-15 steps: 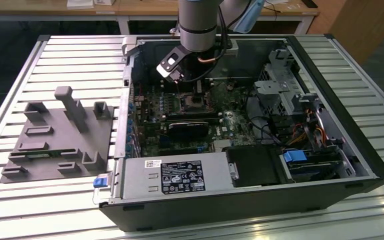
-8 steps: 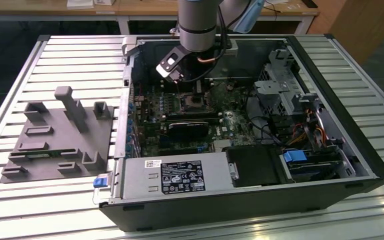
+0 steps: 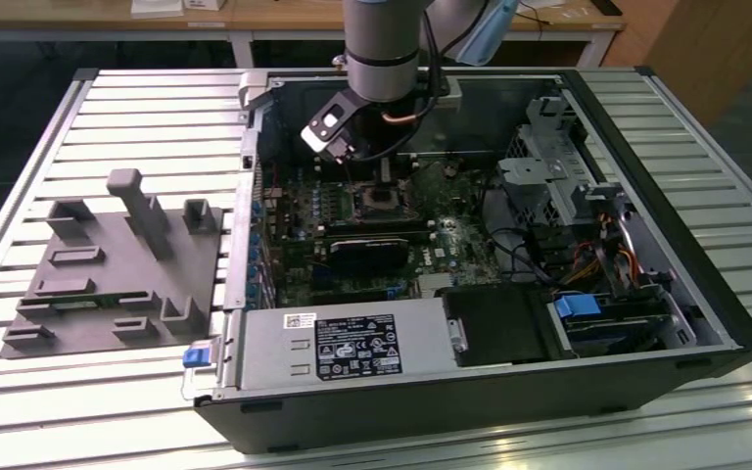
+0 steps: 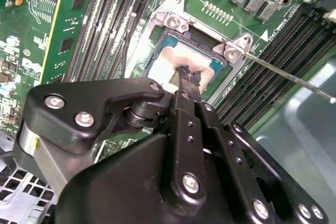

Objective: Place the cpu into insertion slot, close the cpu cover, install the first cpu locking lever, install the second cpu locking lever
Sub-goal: 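Place the cpu into insertion slot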

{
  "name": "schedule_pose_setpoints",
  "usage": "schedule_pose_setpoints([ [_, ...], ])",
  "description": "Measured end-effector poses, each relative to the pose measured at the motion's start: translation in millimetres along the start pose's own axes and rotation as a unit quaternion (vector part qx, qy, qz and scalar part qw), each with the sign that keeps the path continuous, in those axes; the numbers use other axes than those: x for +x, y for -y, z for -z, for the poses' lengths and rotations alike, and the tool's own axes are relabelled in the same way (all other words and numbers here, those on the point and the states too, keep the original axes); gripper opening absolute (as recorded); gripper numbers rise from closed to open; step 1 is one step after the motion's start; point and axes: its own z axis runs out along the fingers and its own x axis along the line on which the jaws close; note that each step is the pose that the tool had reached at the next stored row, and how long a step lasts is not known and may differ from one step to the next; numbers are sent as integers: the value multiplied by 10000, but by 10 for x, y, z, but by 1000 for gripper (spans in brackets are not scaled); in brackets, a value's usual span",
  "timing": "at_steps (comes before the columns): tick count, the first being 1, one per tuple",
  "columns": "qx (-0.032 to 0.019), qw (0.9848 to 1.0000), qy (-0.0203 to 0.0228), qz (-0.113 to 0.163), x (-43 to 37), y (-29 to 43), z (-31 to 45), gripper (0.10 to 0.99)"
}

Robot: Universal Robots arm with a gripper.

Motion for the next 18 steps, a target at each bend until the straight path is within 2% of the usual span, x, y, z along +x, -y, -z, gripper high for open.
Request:
schedule_pose_setpoints([
  [12,-1,10000,-16,-1,0,2,-20,102],
  [14,0,10000,-15,-1,1,0,11,102],
  [18,1,10000,-13,-1,-1,-6,124,102],
])
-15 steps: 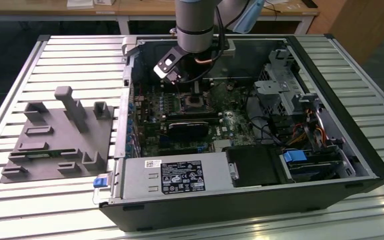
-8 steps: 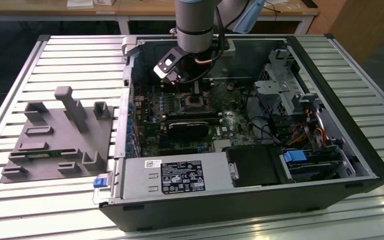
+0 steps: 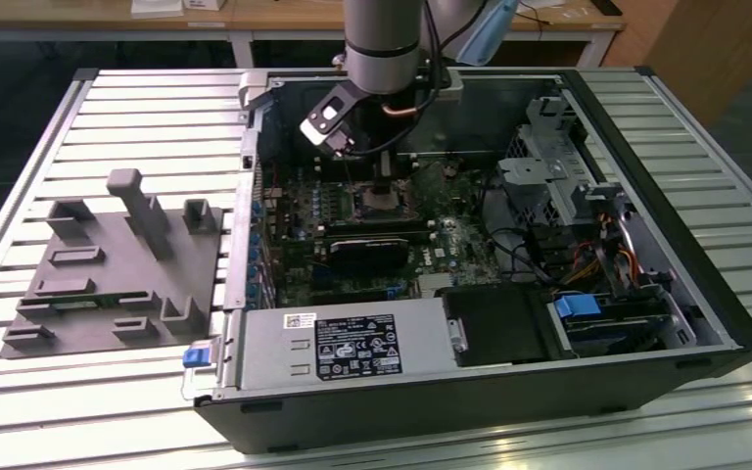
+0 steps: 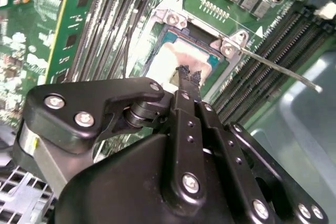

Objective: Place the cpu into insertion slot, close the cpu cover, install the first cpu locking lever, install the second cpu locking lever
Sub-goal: 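Place the cpu into insertion slot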

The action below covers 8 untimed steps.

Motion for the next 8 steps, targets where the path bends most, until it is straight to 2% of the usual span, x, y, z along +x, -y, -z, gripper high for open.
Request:
schedule_pose_setpoints([
  [8,0,10000,0,0,-1,-18,290,102],
])
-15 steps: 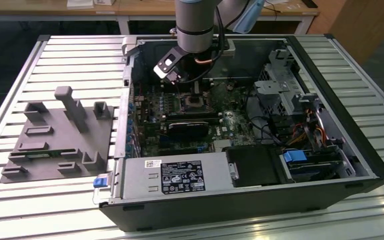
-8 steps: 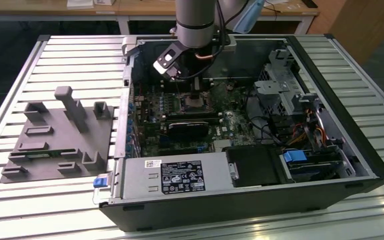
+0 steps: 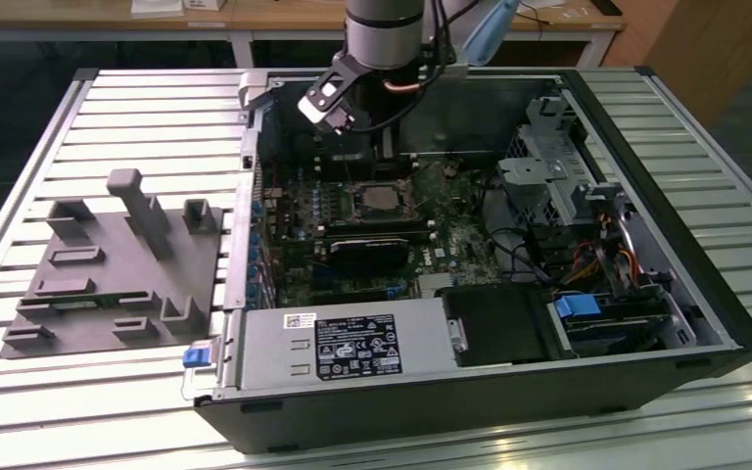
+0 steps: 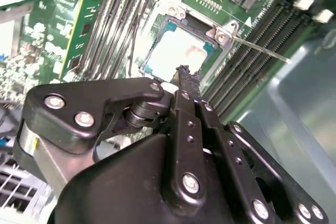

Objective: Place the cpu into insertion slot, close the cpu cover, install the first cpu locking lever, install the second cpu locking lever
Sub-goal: 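Place the cpu into insertion slot, then close the cpu cover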

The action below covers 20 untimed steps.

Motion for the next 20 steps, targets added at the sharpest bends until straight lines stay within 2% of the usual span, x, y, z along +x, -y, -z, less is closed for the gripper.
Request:
schedule_pose_setpoints([
  [3,0,10000,1,0,0,-6,97,102],
  [20,0,10000,0,0,0,-6,134,102],
])
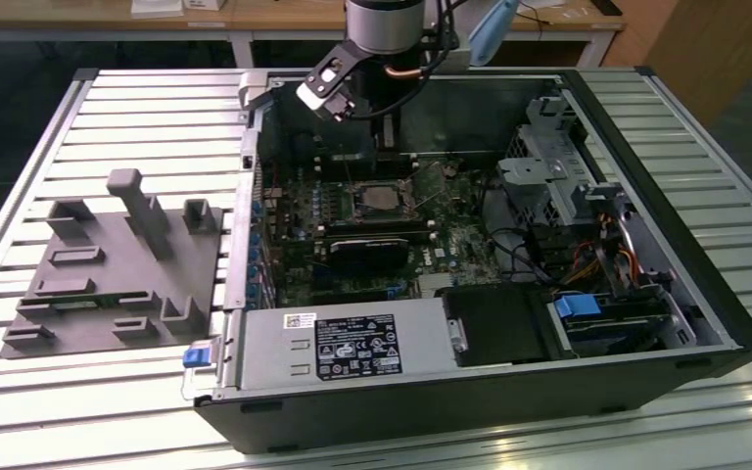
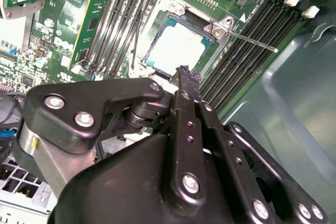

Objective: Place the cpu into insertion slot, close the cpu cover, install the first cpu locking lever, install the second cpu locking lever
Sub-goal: 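Close the cpu cover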

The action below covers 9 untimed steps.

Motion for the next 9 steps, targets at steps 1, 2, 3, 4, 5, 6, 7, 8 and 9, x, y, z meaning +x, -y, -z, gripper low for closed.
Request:
schedule_pose_setpoints([
  [1,0,10000,1,0,0,-1,11,102],
  [2,0,10000,1,0,0,-1,21,102],
  [3,0,10000,1,0,0,-2,30,102],
  [4,0,10000,0,0,0,-2,41,102],
  [5,0,10000,0,0,0,-3,52,102],
  [6,0,10000,0,0,0,-4,63,102],
  [7,0,10000,0,0,0,-4,73,102],
  [8,0,10000,0,0,0,-5,84,102],
  [9,0,10000,0,0,0,-5,91,102],
])
